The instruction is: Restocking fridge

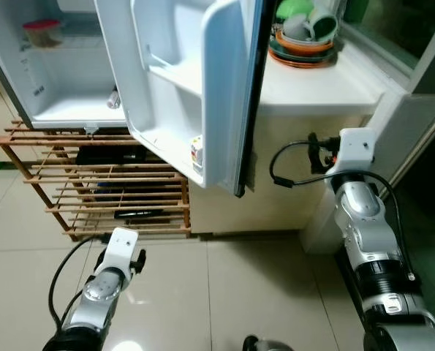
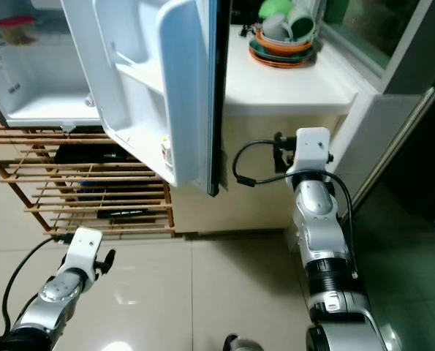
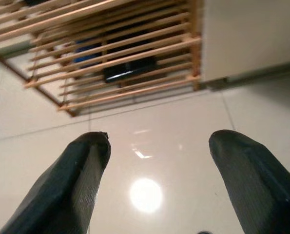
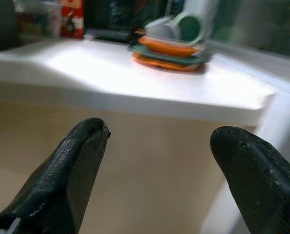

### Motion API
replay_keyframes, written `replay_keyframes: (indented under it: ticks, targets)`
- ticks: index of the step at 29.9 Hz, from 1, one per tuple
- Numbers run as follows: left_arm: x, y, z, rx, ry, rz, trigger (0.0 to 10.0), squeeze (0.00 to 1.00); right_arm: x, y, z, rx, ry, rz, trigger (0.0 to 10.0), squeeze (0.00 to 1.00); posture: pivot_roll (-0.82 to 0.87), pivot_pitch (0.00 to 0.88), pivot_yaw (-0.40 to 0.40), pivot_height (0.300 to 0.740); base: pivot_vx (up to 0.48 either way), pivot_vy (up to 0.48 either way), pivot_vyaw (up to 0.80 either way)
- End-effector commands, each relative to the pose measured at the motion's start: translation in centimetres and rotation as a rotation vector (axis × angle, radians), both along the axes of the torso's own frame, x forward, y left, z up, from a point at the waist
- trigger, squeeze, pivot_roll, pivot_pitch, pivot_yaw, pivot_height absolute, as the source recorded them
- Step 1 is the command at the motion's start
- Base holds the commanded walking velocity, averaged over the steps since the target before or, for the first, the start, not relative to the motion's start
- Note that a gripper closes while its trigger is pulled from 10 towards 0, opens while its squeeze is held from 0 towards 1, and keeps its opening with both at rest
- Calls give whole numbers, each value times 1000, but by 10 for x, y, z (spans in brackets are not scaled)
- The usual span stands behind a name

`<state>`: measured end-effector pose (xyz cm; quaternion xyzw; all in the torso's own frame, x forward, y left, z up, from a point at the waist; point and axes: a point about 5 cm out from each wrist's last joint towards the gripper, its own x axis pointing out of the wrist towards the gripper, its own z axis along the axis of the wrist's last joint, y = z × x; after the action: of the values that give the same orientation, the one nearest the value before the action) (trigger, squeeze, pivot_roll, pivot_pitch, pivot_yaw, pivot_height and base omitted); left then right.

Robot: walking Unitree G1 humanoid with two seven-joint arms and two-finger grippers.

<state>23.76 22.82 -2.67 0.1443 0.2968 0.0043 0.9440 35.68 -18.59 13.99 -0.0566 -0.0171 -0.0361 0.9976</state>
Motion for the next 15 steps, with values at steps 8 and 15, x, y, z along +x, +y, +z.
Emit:
replay_keyframes:
  ticks: [8,15]
  targets:
    - [-42,0,-21,-2,39,-4,10000,0,17,36,6,14,-8,82,10000,0,-28,197,-31,740,0,0,0]
    - [-54,3,-20,-9,21,-3,10000,0,21,53,8,56,-22,117,10000,0,-23,216,-35,740,0,0,0]
